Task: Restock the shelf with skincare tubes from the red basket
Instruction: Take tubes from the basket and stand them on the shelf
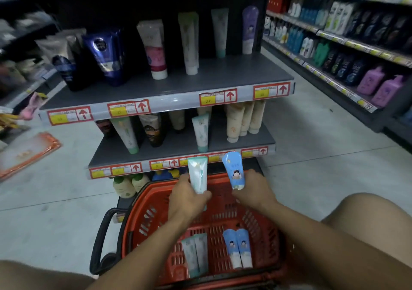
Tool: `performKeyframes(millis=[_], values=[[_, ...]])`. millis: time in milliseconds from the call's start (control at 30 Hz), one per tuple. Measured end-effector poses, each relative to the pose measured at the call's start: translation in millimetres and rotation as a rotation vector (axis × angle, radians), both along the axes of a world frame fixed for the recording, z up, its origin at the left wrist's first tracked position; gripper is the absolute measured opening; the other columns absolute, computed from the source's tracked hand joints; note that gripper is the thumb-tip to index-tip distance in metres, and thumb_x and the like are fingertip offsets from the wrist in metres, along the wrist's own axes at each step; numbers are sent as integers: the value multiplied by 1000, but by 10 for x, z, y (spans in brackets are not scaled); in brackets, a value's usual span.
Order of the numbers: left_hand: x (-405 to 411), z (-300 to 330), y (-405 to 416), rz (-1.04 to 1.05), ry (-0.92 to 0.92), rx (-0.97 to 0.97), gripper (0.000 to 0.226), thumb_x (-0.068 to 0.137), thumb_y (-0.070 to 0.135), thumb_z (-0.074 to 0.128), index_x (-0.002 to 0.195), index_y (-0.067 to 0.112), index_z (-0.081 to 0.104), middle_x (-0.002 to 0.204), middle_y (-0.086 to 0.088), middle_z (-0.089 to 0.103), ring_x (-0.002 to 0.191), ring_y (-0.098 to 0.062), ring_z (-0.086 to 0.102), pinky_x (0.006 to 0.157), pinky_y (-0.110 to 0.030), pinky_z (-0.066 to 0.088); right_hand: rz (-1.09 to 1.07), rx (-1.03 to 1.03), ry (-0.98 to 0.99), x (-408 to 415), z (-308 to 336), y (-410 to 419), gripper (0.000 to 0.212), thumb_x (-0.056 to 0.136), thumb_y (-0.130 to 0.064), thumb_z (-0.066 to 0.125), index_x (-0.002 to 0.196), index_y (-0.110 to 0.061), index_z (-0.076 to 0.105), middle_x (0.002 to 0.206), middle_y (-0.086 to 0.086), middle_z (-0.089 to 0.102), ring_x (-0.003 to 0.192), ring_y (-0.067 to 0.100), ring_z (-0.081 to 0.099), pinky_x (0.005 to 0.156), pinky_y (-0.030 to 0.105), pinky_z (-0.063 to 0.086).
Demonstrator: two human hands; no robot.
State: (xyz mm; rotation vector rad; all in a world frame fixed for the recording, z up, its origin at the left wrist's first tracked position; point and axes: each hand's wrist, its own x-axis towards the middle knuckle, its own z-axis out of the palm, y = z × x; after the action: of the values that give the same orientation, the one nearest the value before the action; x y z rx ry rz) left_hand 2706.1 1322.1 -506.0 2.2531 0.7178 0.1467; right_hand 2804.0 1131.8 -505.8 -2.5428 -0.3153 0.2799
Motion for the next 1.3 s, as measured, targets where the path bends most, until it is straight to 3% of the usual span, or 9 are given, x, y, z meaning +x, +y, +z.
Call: performKeyframes(millis=[200, 367, 567, 800, 933, 1133, 1300], values=[[196, 588, -171, -11, -160, 50, 54, 65, 47, 77, 107, 28, 50, 99, 7, 65, 84, -14, 63, 55, -28, 46, -43, 92, -107, 162, 554, -70, 29, 70, -36, 66, 88, -15, 58, 85, 5, 64, 75, 27, 65, 60, 38, 56], [402, 1080, -272, -44, -265, 82, 62, 60, 63, 68, 109, 32, 47, 106, 7, 64, 95, -16, 67, 65, -35, 59, -79, 138, -262, 336, 1043, -139, 42, 70, -43, 73, 102, -20, 58, 99, 2, 61, 86, 23, 64, 67, 39, 57], [741, 1625, -376, -15, -393, 92, 49, 62, 49, 71, 104, 35, 50, 101, 12, 66, 93, -15, 68, 74, -42, 61, -114, 279, -411, 659, 1523, -179, 44, 66, -45, 70, 101, -23, 55, 98, -1, 61, 86, 23, 63, 72, 40, 56], [1233, 2142, -432, -69, -491, 119, 50, 70, 48, 76, 109, 34, 48, 107, 11, 65, 100, -13, 67, 65, -30, 59, -166, 376, -518, 1174, 1915, -153, 44, 66, -50, 71, 100, -29, 52, 99, -3, 64, 88, 18, 65, 71, 41, 59], [1545, 2345, -410, -43, -541, 151, 54, 71, 45, 76, 116, 30, 50, 116, 7, 68, 105, -15, 67, 59, -14, 40, -179, 403, -558, 1503, 2091, -157, 41, 67, -49, 69, 98, -28, 53, 95, -2, 63, 82, 20, 63, 66, 37, 54], [1944, 2458, -382, -11, -539, 138, 48, 76, 38, 80, 111, 29, 47, 111, 5, 65, 97, -14, 63, 55, -12, 32, -182, 380, -599, 1898, 2169, -143, 46, 72, -41, 77, 108, -25, 54, 100, -1, 60, 85, 18, 61, 64, 32, 48], [2198, 2342, -356, -3, -542, 161, 47, 80, 34, 80, 114, 22, 50, 114, -1, 64, 104, -23, 66, 63, -24, 45, -188, 368, -585, 2119, 2077, -103, 48, 75, -38, 79, 113, -21, 55, 102, 0, 60, 85, 17, 58, 61, 28, 40]])
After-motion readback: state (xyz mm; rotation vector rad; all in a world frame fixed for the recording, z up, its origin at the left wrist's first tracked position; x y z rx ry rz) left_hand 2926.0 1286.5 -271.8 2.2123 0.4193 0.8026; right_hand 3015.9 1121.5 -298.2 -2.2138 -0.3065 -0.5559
